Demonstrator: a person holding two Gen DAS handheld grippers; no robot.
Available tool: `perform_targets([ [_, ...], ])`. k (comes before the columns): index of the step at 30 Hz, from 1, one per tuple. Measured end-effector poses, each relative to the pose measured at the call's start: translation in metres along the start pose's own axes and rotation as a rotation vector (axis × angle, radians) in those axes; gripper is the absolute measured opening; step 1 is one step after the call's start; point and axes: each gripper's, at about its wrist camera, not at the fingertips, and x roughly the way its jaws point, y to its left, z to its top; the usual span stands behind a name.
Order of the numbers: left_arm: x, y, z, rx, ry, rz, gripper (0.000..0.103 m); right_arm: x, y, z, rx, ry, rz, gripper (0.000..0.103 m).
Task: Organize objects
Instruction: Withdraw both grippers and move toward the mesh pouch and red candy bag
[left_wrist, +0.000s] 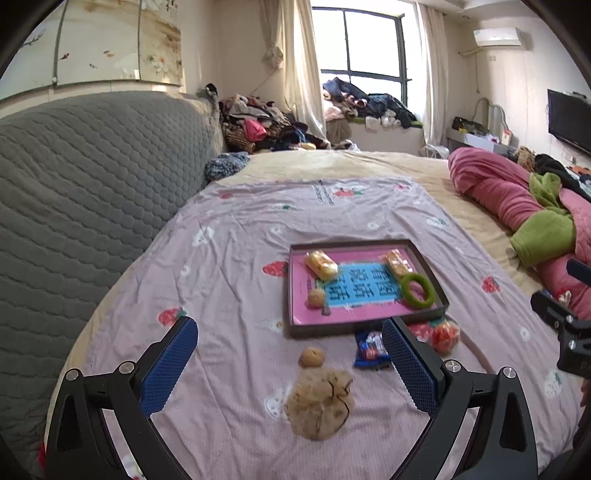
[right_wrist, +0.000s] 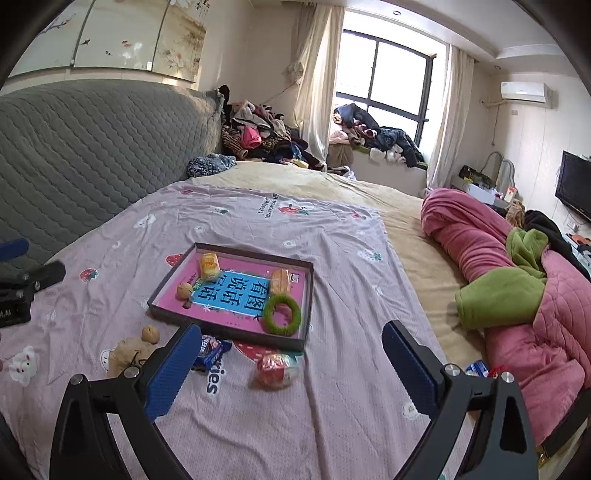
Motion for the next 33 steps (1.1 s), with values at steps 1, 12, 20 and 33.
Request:
perform_targets([
  [1, 0.001, -0.001, -0.004, 0.004, 0.007, -0.002, 0.1, 0.0, -0.001, -0.002, 0.003, 0.004, 0.003, 0.099],
  [12, 0.028, -0.016, -0.037, 0.036, 0.098, -0.021, 0.1, 0.021, 0.001, -0.03, 0.008, 0.063, 0.022, 0.101],
  [20, 0.054, -0.019, -0.064, 0.049, 0.163, -0.014, 0.1, 0.04, 0.009, -0.047, -0.013, 0.092, 0.037, 0.101],
  [33, 0.098, -0.035, -0.098, 0.075, 0.247, -0.032, 0.1, 0.071, 0.007, -0.062, -0.012, 0.12, 0.026, 0.101],
])
